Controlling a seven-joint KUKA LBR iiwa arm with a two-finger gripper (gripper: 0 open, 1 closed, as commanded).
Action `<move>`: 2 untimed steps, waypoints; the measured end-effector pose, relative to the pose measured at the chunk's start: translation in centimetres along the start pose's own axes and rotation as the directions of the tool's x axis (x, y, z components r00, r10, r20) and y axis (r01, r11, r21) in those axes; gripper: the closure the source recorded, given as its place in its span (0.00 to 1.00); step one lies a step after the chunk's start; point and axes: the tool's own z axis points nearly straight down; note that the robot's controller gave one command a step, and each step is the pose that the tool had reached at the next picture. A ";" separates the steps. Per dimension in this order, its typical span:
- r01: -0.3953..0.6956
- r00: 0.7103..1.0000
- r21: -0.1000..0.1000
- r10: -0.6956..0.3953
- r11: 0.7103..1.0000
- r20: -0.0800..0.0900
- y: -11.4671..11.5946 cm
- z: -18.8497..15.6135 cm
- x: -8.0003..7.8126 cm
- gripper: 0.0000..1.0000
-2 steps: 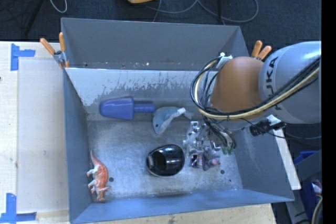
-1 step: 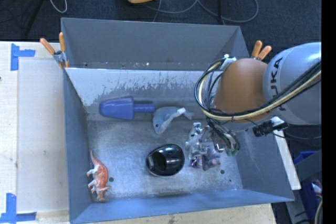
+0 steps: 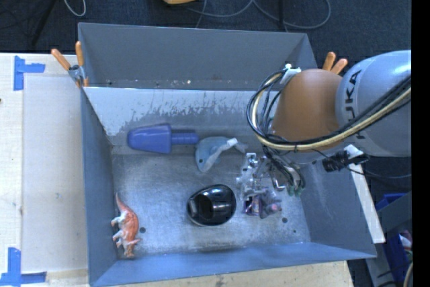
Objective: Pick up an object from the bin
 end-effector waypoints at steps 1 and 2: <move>0.012 1.000 0.000 -0.012 1.000 -0.003 -0.4 -3.8 0.4 1.00; 0.023 1.000 0.000 -0.023 1.000 0.001 -1.2 0.2 -1.0 1.00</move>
Offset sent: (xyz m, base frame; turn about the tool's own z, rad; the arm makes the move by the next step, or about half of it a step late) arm 0.0098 -0.0120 -0.0011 -0.0255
